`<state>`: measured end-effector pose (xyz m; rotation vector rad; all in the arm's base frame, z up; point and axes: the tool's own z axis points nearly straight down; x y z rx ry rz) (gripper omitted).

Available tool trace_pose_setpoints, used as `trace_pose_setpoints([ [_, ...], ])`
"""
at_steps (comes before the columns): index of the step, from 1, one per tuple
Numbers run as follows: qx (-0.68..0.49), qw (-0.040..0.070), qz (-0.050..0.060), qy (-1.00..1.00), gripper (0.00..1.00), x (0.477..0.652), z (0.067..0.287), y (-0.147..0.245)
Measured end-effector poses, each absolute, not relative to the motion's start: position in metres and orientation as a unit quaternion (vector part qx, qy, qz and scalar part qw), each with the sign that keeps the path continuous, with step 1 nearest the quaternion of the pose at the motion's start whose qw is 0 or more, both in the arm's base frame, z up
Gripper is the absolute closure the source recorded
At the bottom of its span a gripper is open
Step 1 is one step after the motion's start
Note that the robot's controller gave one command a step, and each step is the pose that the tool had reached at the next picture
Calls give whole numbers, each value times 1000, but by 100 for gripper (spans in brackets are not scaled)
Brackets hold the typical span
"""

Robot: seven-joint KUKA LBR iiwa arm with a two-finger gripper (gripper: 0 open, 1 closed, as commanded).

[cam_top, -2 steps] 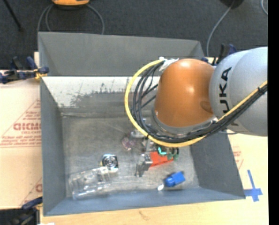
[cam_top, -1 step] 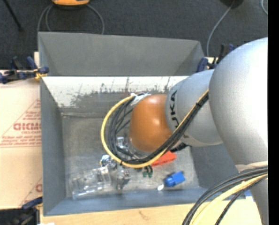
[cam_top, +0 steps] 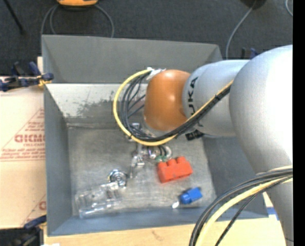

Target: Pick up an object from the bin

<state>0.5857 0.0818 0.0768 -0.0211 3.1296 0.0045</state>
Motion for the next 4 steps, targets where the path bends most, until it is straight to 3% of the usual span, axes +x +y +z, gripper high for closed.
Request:
trace_pose_setpoints([
  [1,105,2,2,995,0,565,78,137],
  [2,117,5,3,993,0,532,81,229],
  [3,-43,39,10,998,0,497,115,225],
  [4,-137,37,9,990,0,504,112,224],
])
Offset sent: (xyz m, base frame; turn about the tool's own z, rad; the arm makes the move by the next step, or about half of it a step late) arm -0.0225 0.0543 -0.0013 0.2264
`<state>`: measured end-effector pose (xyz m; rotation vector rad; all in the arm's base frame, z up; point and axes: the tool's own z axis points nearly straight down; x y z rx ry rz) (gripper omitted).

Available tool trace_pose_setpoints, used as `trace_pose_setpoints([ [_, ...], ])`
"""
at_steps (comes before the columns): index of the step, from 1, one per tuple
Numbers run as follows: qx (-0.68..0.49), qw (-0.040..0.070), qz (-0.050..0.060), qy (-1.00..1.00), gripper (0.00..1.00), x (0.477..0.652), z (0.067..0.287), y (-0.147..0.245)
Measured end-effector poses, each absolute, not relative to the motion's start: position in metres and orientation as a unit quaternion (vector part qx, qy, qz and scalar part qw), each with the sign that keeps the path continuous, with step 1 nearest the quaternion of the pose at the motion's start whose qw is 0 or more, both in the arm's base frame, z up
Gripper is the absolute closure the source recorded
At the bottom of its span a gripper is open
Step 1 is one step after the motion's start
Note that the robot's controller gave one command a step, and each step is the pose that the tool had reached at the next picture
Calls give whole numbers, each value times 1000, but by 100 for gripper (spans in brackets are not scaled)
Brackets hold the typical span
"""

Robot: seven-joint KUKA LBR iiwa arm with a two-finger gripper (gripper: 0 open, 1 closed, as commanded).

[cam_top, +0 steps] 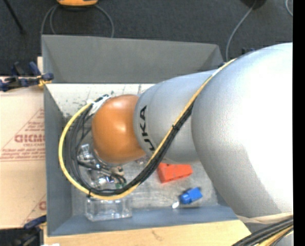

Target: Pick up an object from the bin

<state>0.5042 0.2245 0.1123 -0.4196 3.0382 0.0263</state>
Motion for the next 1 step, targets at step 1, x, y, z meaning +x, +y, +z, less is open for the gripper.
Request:
trace_pose_setpoints([
  [1,-139,6,-2,990,0,543,171,127],
])
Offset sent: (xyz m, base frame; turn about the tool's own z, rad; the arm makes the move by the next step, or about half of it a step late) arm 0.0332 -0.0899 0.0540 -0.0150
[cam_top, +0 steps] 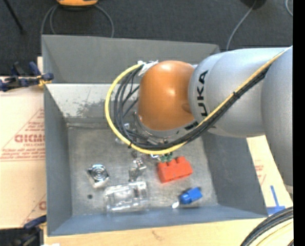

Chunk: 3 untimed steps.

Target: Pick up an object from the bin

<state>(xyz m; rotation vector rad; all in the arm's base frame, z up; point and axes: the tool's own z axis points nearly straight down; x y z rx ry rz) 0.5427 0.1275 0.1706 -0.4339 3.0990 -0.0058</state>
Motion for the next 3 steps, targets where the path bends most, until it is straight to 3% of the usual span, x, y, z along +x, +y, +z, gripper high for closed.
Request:
trace_pose_setpoints([
  [1,-225,13,2,974,0,509,112,122],
  [2,-225,-1,0,974,100,504,109,119],
  [3,-224,10,2,975,0,507,109,121],
])
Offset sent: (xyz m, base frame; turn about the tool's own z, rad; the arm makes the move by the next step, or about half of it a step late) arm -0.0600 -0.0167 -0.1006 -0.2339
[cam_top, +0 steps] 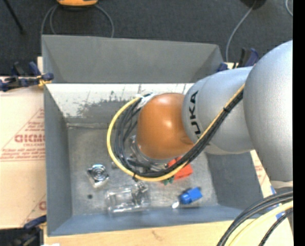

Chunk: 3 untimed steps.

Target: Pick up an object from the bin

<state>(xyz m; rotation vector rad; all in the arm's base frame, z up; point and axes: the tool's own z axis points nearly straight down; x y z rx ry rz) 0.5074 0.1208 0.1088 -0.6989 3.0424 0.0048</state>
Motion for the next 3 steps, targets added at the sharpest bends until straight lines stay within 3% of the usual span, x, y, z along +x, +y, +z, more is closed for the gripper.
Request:
trace_pose_setpoints([
  [1,-188,3,-2,982,0,496,140,29],
  [2,-262,1,-1,965,0,549,84,-15],
  [3,-364,5,0,932,0,575,74,-67],
])
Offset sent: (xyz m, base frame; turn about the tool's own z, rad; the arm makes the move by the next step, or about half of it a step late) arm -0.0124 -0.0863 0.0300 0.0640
